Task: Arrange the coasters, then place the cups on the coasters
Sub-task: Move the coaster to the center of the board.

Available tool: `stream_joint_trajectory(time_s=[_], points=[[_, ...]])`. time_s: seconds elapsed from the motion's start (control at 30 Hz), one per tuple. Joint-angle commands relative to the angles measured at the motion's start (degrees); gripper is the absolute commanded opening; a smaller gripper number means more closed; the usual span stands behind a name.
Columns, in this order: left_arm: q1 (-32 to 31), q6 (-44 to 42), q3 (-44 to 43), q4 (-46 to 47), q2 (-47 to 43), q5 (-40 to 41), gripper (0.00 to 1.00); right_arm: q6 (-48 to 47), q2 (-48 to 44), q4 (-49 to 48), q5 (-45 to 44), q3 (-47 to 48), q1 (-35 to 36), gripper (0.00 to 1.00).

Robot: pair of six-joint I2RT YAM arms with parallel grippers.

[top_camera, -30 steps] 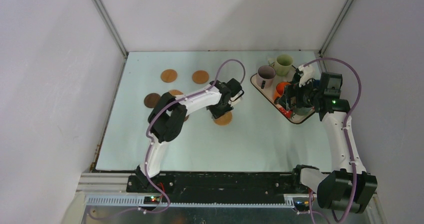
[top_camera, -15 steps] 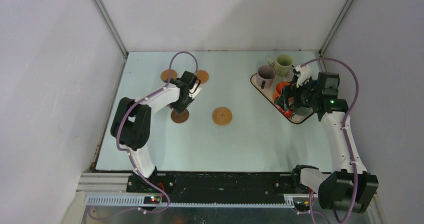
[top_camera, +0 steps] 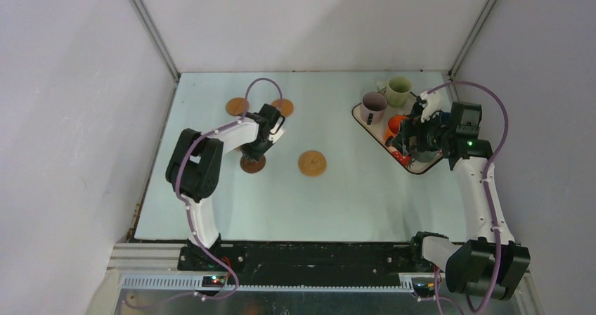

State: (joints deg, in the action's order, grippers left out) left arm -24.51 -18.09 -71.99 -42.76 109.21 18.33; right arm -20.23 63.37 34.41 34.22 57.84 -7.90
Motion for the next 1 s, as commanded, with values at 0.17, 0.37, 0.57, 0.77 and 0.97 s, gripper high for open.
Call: stream_joint_trajectory(time_s=[0.17, 0.37, 0.57, 0.77, 0.97], points=[[-1.7, 0.0, -2.6, -2.6, 0.9, -4.5, 0.0, 0.4, -0.9, -0.6, 2.3, -0.1, -1.0, 0.95], [-4.7, 0.2, -2.7, -3.1, 3.7, -4.1, 0.0, 0.4, -0.6, -0.7, 2.1, -0.1, -0.9, 0.95], [-7.0, 0.5, -3.4, -3.4, 5.8, -5.2, 0.0, 0.3, -0.5, -0.6, 2.0, -0.1, -0.9, 0.95], [-9.9, 0.9, -3.6, -4.1, 5.6, -7.3, 0.0, 0.2, -0.2, -0.6, 1.9, -0.1, -0.8, 0.95], [-13.1, 1.5, -3.0, -4.4, 4.2, -9.1, 0.0, 0.3, -0.3, -0.7, 1.7, -0.1, -0.7, 0.94]])
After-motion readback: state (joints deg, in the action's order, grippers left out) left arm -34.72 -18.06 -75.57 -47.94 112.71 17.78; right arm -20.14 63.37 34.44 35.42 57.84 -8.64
